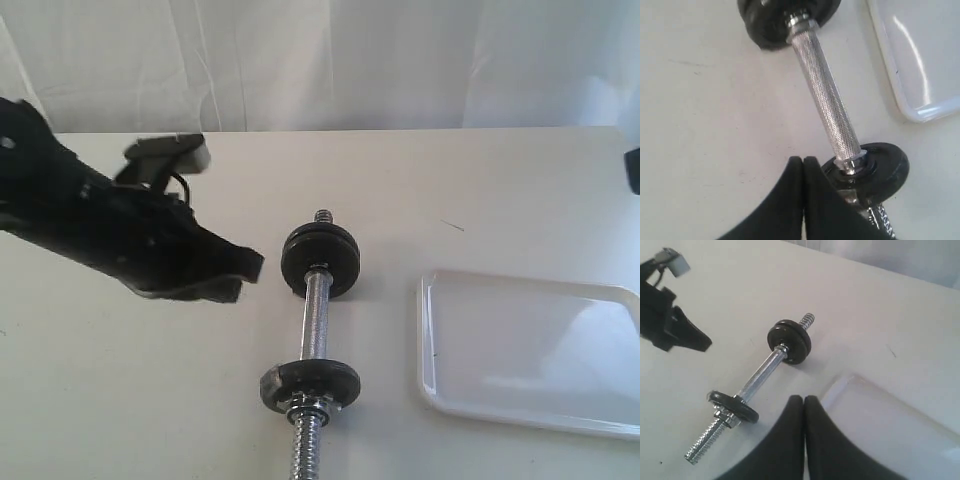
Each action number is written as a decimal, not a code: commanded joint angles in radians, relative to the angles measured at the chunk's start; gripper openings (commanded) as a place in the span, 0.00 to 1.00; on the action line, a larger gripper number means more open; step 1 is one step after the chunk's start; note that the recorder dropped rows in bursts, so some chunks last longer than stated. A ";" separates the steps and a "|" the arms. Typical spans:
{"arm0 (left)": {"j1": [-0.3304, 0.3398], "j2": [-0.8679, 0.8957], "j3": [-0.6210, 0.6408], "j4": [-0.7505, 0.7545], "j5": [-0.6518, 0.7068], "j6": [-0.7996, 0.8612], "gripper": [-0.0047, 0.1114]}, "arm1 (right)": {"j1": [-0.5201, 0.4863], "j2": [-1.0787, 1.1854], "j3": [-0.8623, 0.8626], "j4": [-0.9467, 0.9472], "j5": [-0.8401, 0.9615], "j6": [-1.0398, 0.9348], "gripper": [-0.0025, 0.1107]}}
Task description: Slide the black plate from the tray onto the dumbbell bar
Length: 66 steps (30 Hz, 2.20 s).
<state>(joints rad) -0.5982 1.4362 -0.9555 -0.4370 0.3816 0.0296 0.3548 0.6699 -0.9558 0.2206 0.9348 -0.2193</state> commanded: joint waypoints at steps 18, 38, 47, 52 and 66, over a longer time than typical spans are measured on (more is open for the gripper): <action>0.029 -0.739 0.048 0.267 0.270 0.016 0.04 | -0.006 -0.604 0.003 -0.221 -0.092 0.231 0.02; 0.275 -1.058 0.099 0.240 0.266 0.016 0.04 | -0.004 -0.670 0.003 -0.221 -0.086 0.231 0.02; 0.398 -1.296 0.147 0.240 0.270 0.016 0.04 | -0.004 -0.670 0.003 -0.221 -0.086 0.231 0.02; 0.396 -1.331 0.147 0.240 0.270 0.016 0.04 | -0.004 -0.670 0.003 -0.221 -0.086 0.231 0.02; 0.448 -1.346 0.377 0.244 0.161 0.016 0.04 | -0.004 -0.670 0.003 -0.221 -0.087 0.231 0.02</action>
<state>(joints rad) -0.1744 0.0979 -0.6422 -0.1857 0.5617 0.0426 0.3548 0.0009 -0.9558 0.0000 0.8570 0.0062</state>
